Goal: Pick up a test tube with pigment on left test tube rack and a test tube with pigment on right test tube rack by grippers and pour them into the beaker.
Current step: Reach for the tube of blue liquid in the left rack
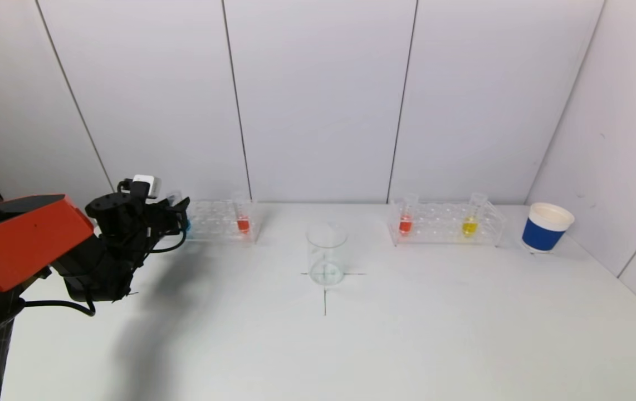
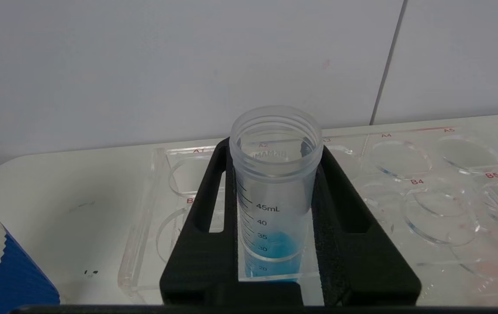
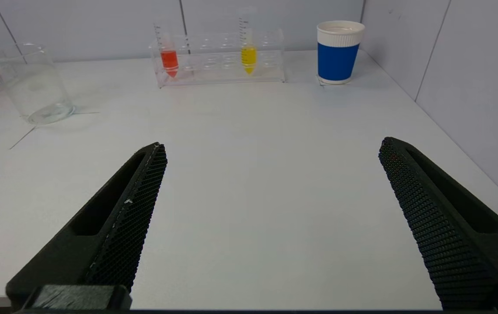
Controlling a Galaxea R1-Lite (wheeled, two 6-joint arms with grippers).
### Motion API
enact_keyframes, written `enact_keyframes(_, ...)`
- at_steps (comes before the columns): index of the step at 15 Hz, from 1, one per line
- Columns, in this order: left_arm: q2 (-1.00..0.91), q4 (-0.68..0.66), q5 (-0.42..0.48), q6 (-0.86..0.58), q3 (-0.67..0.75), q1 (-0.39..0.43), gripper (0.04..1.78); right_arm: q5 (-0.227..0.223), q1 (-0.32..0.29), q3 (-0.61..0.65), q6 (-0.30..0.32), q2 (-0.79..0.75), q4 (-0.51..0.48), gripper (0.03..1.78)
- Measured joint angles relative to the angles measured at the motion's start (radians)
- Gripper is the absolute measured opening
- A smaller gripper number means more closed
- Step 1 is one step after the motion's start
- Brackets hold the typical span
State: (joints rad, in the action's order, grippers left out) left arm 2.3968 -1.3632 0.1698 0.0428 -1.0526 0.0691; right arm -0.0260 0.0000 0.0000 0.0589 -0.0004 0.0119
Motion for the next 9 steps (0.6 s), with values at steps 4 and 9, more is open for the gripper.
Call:
enact_keyframes(4,0.0,0.0,0.0,-0.001,0.0,0.001,0.45,0.0,0.0,0.0,0.0,0.0,0.0,1.77)
enact_keyframes(9,0.0,0.0,0.0,-0.001,0.0,0.001,0.45,0.0,0.0,0.0,0.0,0.0,0.0,1.77)
